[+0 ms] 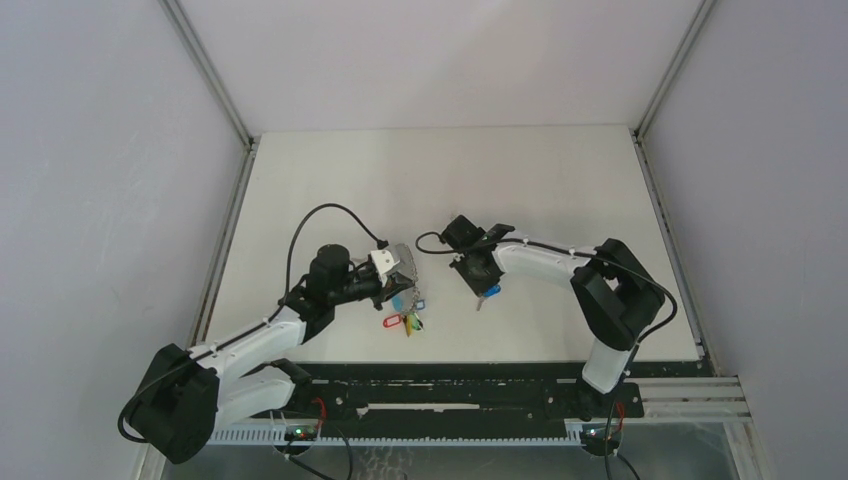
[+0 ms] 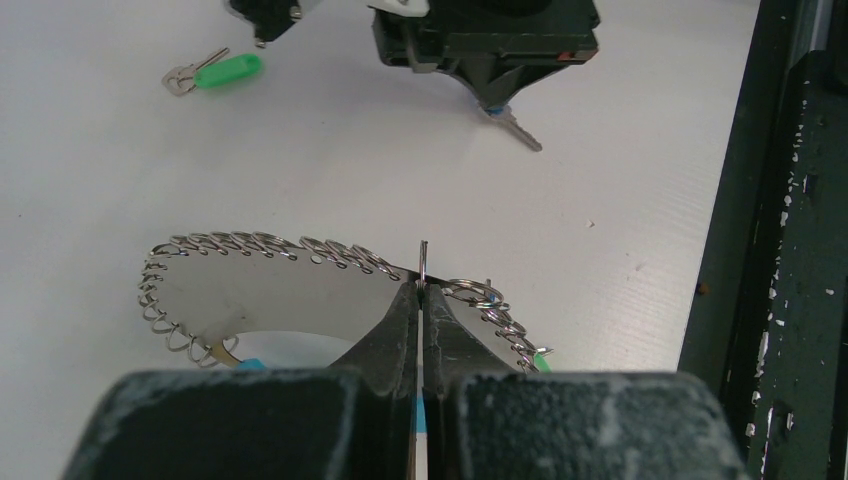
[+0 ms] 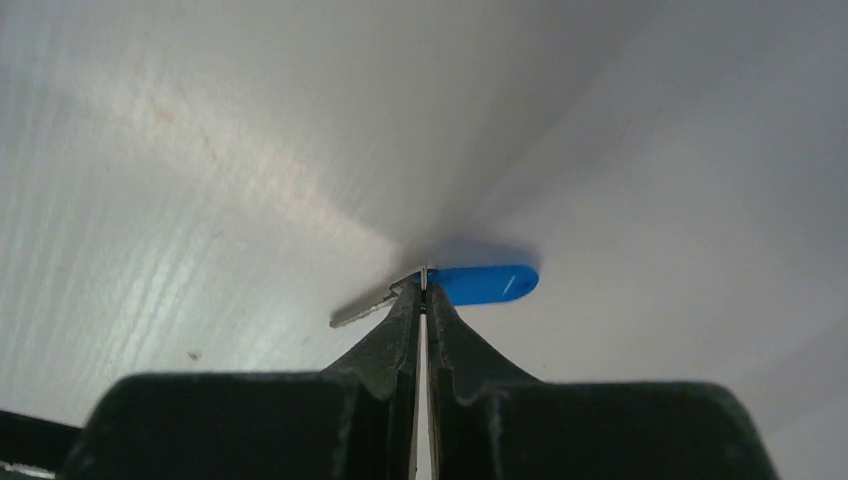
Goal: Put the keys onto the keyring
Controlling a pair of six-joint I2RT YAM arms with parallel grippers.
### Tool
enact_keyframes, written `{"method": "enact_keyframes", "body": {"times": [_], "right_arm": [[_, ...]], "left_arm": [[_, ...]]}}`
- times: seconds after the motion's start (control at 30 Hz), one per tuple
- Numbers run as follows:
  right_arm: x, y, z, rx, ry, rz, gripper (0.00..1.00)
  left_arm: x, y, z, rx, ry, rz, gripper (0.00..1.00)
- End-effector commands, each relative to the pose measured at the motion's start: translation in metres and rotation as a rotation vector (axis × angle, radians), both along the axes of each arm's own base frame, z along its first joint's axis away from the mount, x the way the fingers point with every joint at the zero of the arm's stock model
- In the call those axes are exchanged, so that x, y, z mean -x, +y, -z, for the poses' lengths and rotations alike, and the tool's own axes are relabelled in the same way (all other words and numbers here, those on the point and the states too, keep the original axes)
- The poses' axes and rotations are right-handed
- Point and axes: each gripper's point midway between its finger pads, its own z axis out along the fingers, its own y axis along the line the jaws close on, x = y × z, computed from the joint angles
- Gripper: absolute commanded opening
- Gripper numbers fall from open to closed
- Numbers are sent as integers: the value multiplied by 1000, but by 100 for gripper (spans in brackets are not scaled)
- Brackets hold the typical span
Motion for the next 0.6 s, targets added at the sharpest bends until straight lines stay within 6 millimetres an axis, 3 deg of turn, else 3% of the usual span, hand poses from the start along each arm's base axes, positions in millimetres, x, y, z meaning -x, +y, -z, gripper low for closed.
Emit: {"method": "enact_keyframes", "body": {"times": [0.0,0.33,0.43,0.57], "right_arm": [[-37,29,-13,-99,-101,-23,0],[-41,37,0,-127,-105,-45,2],[-39,39,-11,-152,-132,-50,5],[-36,41,-36,-207,-191,-56,21]], "left_arm": [[-11,-8,-33,55,-103,21,0],[-11,-9,-33,55,-97,24,0],[-11,-8,-33,55,-98,24,0],[-11,-8,-34,58,-101,22,0]]}}
